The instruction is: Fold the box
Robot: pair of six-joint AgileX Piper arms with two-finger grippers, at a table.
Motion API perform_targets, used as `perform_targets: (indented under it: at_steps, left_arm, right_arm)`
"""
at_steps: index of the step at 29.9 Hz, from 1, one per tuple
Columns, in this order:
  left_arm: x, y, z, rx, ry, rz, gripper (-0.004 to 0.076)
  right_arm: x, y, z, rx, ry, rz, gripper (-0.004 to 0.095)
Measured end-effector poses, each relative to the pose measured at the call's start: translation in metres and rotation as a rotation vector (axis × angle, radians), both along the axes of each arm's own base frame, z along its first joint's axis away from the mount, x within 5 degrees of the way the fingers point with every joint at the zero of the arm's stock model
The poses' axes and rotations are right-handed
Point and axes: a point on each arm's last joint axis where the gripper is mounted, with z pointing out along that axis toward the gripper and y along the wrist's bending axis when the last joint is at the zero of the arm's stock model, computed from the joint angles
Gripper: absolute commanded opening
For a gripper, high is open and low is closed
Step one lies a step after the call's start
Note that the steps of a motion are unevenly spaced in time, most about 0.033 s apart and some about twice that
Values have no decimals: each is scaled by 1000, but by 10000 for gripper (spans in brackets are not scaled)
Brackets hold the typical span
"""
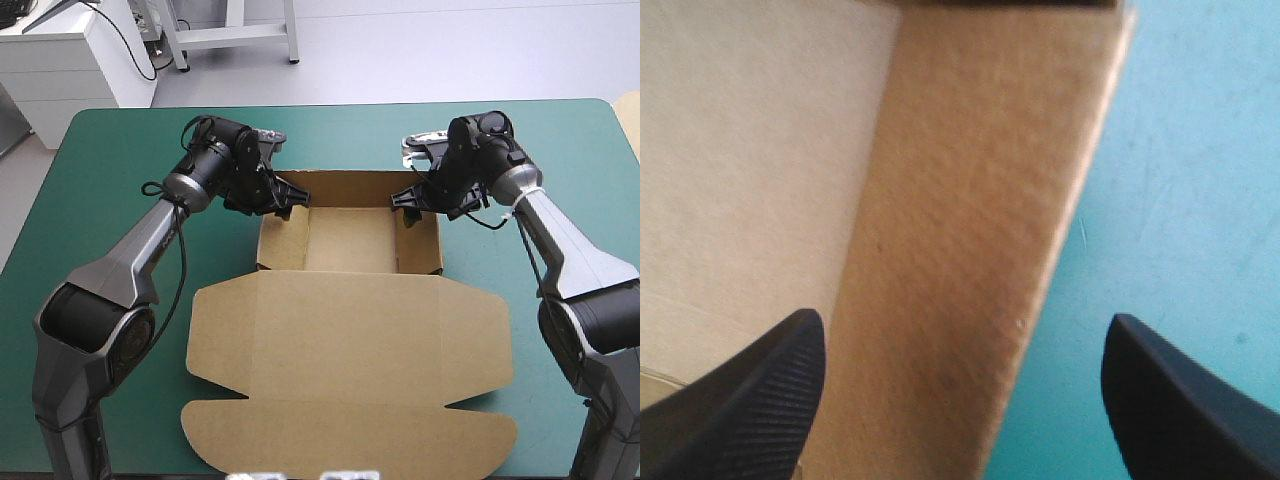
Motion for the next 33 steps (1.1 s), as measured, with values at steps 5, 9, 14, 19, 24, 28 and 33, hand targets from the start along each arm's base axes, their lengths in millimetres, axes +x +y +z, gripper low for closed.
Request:
perform_targets:
  at_steps: [5, 9, 14, 19, 24, 28, 33]
  left_arm:
    - [2, 0, 40, -48, -123, 1, 90]
    - [-13, 10, 77, -56, -221, -14, -8]
    - [-52, 32, 128, -58, -344, -21, -8]
    - [-102, 56, 150, -71, -379, -22, -8]
    - [-159, 84, 138, -53, -341, -24, -8]
    - [-199, 102, 116, -34, -300, -26, -8]
    - [-249, 126, 80, -16, -257, -29, -8]
  right_arm:
    - [-5, -3, 30, 25, -80, -42, 709]
    - [-21, -10, 60, 35, -150, -84, 709]
    - [-44, -17, 86, 65, -198, -114, 710]
    - [-48, -18, 73, 53, -150, -123, 709]
    - [-42, -15, 47, 34, -74, -123, 709]
    - [-33, -11, 27, 40, -19, -124, 693]
    - [-20, -4, 3, 50, 24, -119, 690]
